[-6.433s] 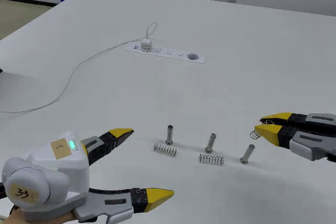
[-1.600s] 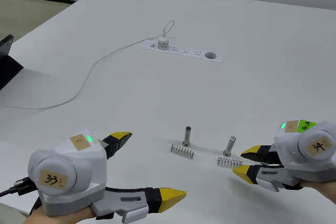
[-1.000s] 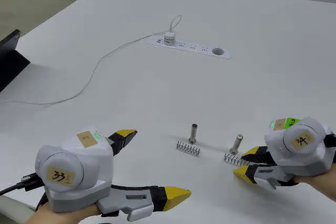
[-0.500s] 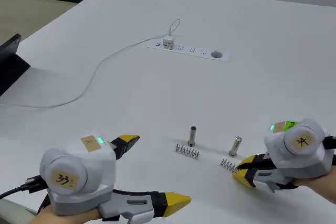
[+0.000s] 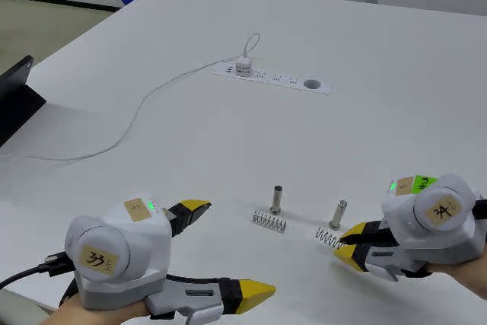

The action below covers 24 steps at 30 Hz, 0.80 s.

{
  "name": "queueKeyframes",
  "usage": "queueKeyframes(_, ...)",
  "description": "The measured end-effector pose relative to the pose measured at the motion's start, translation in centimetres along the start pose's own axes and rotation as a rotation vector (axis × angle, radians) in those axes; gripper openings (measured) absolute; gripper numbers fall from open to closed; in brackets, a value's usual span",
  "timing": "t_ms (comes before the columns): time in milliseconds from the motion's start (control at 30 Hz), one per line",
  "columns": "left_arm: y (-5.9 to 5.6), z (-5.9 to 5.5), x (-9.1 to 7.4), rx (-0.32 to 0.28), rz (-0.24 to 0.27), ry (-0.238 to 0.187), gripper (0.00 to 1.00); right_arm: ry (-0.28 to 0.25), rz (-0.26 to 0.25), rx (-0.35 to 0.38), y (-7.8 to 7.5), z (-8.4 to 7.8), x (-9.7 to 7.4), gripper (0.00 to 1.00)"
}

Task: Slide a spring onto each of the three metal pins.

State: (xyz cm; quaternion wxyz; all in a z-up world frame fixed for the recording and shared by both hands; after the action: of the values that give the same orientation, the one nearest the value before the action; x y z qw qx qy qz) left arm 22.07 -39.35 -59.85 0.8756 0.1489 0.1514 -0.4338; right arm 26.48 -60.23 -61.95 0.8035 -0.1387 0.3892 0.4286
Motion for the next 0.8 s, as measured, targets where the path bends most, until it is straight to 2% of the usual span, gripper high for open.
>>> queueKeyframes(167, -0.4, 0.5, 0.0, 0.009, -0.026, -0.004, 0.83, -0.026, 0.011, -0.061, 0.9, 0.6, -1.3, 0.11)
queueKeyframes(300, -0.9, 1.5, 0.4, 0.039, -0.060, -0.013, 0.80, -0.034, 0.006, -0.138, 1.4, 0.8, -2.2, 0.11)
queueKeyframes(433, -1.4, 2.5, 1.2, 0.084, -0.099, -0.009, 0.78, -0.055, 0.013, -0.148, 1.9, 0.8, -3.1, 0.11)
queueKeyframes(633, -2.6, 4.4, 2.7, 0.154, -0.156, -0.037, 0.71, -0.077, 0.026, -0.178, 2.8, 0.8, -4.6, 0.11)
queueKeyframes(800, -3.4, 5.1, 3.5, 0.182, -0.190, -0.045, 0.64, -0.068, 0.031, -0.206, 2.9, 0.6, -5.1, 0.11)
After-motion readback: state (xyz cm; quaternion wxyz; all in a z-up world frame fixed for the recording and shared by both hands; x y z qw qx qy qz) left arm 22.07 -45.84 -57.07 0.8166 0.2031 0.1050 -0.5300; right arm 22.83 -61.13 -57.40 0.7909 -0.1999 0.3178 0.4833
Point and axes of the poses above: the centre of the closed fingertips' face, and the gripper's own axes: x roughly forward along the fingers, y roughly to its left, z roughly out of its top, the point moved 7 cm from there along -x, roughly backward along the fingers, and after that the axes turned 15 degrees about x, right-handed, at the moved point
